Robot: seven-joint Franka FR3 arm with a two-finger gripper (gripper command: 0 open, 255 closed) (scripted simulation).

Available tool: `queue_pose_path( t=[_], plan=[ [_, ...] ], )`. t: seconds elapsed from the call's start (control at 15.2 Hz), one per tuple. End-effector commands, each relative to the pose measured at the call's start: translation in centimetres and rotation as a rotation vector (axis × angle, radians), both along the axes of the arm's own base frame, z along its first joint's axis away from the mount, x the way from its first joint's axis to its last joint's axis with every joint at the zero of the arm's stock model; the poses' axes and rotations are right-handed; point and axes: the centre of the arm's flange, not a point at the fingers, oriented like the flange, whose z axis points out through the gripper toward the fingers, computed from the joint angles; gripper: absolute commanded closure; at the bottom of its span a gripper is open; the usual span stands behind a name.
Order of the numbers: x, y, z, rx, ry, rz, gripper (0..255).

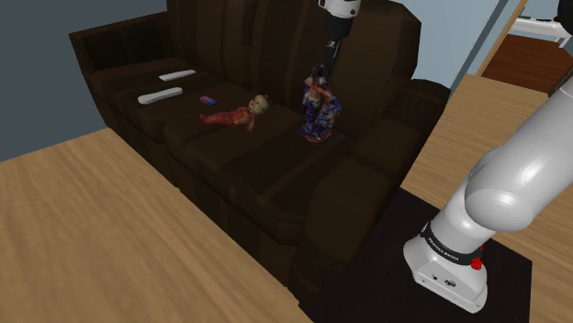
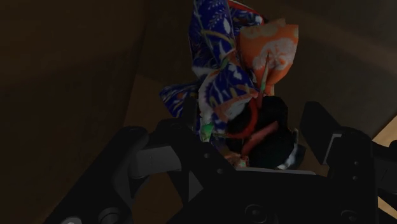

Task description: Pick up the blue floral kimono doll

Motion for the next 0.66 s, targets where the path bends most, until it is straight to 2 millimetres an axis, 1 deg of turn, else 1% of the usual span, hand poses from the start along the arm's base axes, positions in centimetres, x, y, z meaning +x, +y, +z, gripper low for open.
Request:
queue_pose_path(
  t=[0.0,0.46,0.59],
  plan=[
    [0.2,-0.1,1.1,0.0,-0.002,0.0,255],
    [0.2,-0.1,4.8,0.0,-0.002,0.0,255],
    [0.2,-0.1,4.9,0.0,-0.002,0.0,255]
  ],
)
